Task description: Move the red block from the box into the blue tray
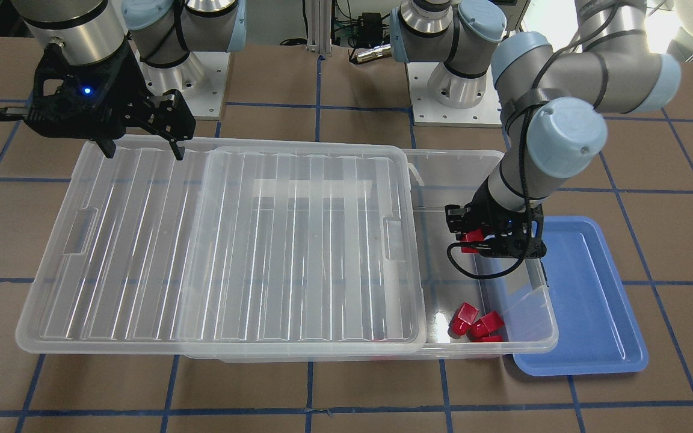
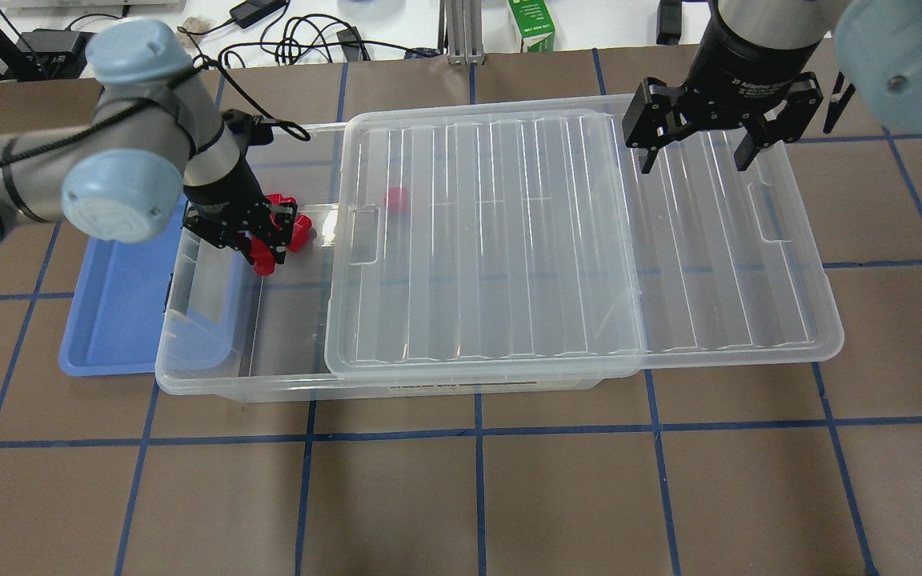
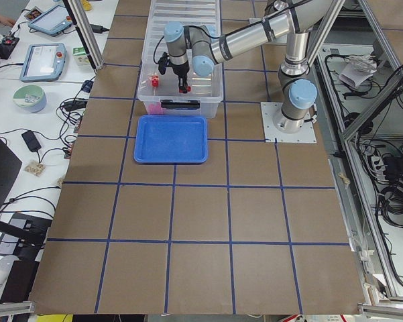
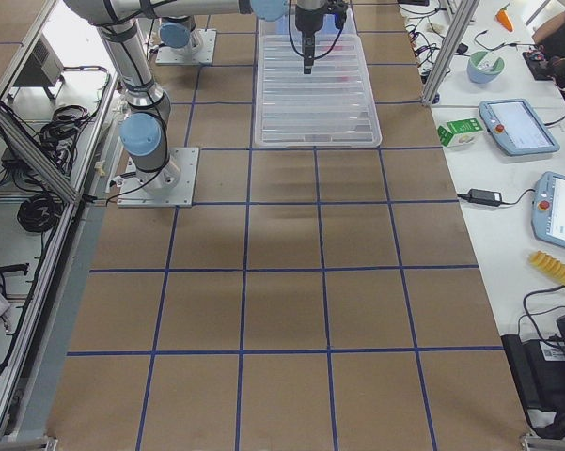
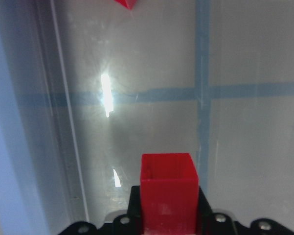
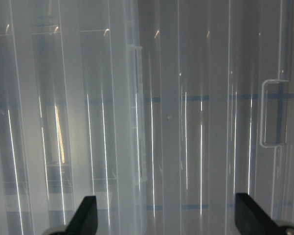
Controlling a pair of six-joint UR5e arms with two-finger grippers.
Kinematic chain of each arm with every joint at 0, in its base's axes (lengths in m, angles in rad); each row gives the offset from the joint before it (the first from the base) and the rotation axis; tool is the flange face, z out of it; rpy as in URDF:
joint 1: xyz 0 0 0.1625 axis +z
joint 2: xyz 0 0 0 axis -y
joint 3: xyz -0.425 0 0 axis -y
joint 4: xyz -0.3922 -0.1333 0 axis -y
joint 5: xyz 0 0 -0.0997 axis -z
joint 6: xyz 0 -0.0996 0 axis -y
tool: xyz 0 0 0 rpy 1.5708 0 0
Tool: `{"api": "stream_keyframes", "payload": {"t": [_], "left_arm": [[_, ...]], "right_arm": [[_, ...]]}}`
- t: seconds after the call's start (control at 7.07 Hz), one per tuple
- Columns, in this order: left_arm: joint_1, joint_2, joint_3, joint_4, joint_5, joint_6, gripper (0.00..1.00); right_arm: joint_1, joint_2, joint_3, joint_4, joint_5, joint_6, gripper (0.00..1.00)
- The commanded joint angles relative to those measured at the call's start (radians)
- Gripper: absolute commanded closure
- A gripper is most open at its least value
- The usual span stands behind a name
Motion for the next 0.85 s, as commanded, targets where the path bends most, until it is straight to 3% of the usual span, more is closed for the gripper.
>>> {"api": "stream_keyframes", "payload": {"t": [0.0, 0.28, 0.42, 0.57, 0.71], "left_arm": [[0.050, 0.011, 0.161, -0.138, 0.010, 0.021, 1.00], [0.281, -0.012, 0.147, -0.124, 0.007, 0.334, 1.00], [0.399, -0.040, 0.126, -0.112, -0.011, 0.438, 1.00], [0.489, -0.087, 0.076, -0.003, -0.057, 0.537, 1.00], [0.505, -0.112, 0.005, 0.076, -0.062, 0.543, 1.00]], "right_arm": [[-0.153, 0.004, 0.001, -0.015, 0.009, -0.134, 0.00], [-0.382, 0.007, 0.035, -0.018, 0.009, -0.467, 0.00], [-0.454, 0.009, 0.059, -0.021, 0.009, -0.518, 0.00], [-0.478, 0.021, 0.078, -0.021, -0.003, -0.522, 0.00], [-0.483, 0.024, 0.113, -0.027, -0.022, -0.519, 0.01]]}}
